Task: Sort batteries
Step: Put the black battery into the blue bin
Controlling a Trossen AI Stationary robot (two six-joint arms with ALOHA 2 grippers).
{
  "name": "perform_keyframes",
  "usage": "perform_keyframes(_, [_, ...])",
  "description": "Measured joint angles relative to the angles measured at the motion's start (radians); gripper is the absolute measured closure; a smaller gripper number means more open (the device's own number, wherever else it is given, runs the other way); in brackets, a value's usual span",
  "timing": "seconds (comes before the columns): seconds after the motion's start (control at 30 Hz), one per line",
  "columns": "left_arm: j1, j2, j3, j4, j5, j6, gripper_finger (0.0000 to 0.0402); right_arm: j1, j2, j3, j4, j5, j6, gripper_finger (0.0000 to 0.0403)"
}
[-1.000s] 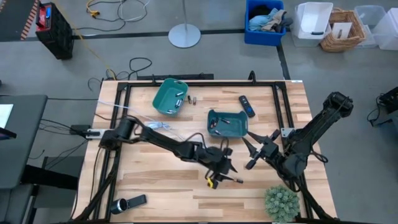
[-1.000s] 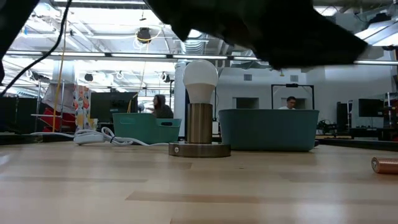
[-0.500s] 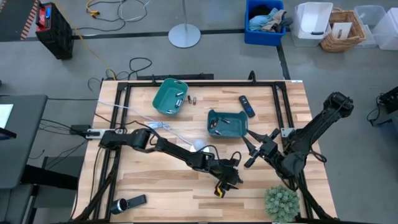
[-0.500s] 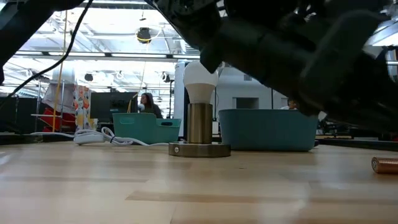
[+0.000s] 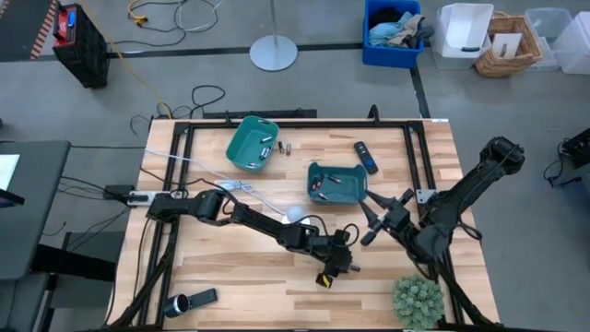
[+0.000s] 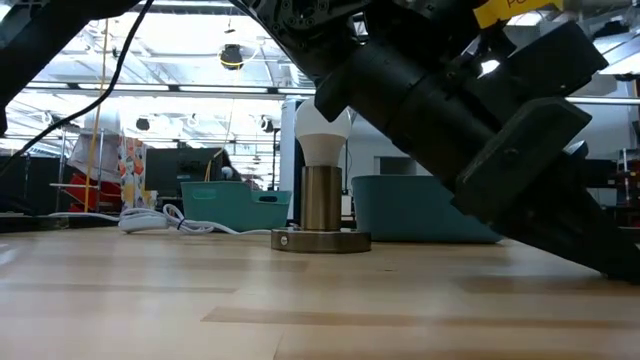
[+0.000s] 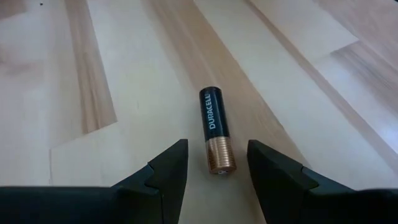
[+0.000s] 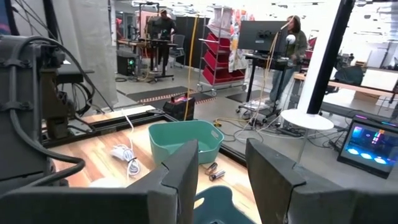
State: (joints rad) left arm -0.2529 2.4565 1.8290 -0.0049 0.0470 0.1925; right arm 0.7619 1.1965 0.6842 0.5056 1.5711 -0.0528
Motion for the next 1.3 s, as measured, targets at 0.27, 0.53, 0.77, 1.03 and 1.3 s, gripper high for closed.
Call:
perform_keyframes(0.27, [0.017,0.018,0.001,0.024,0.009,-0.032,0.0239,-0.006,0.000,0.000,0.000,-0.001,0.000,0.0252])
perform_keyframes(0.53, [0.022,0.039,0.003,0.038,0.008,-0.058,0.0239,-0.006,0.000,0.000,-0.005,-0.001,0.001,0.0252])
perform_keyframes(0.77, [0.022,0.042,0.003,0.042,0.009,-0.055,0.0276,-0.006,0.000,0.000,-0.005,-0.001,0.001,0.0252])
perform_keyframes(1.03, [0.022,0.044,0.002,0.038,0.027,-0.054,0.0347,-0.006,0.000,0.000,-0.005,-0.001,0.000,0.0253])
perform_keyframes(1.3, [0.022,0.044,0.001,0.036,0.027,-0.054,0.0352,-0.006,0.000,0.000,-0.005,-0.001,0.000,0.0253])
